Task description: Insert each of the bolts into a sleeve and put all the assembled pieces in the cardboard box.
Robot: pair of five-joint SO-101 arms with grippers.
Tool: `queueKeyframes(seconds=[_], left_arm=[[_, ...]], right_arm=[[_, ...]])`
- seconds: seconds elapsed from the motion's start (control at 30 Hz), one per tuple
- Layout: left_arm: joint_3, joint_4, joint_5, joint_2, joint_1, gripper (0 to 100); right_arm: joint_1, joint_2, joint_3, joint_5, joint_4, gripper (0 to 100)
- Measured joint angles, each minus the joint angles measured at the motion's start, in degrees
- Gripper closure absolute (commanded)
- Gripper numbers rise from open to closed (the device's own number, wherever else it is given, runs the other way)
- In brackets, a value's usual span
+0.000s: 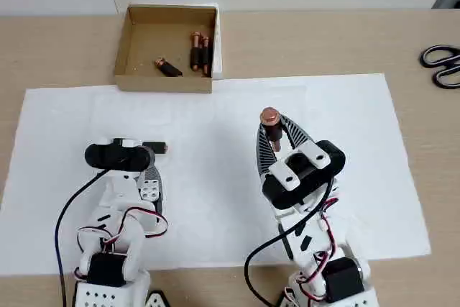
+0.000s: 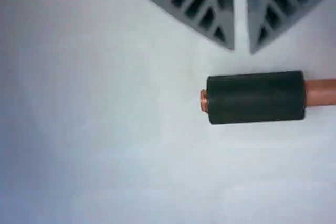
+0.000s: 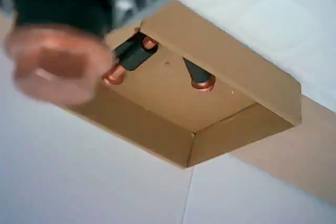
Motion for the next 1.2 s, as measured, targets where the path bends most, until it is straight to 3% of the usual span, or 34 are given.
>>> queueKeyframes(seconds=[0.33,0.53,0.87,1.2], left_arm=[[0.0,0.0,0.0,0.0,0.0,99],[0.0,0.0,0.0,0.0,0.0,99],[0.0,0.09,0.0,0.0,0.0,99],[0.0,0.44,0.0,0.0,0.0,99]], right_arm=[[-0.09,9.05,-9.76,-0.7,1.93,99.6],[-0.09,31.56,-26.55,-5.89,4.22,99.6],[-7.47,71.56,-52.31,-6.07,3.87,99.6],[-7.3,102.33,-72.79,-6.24,3.78,99.6]])
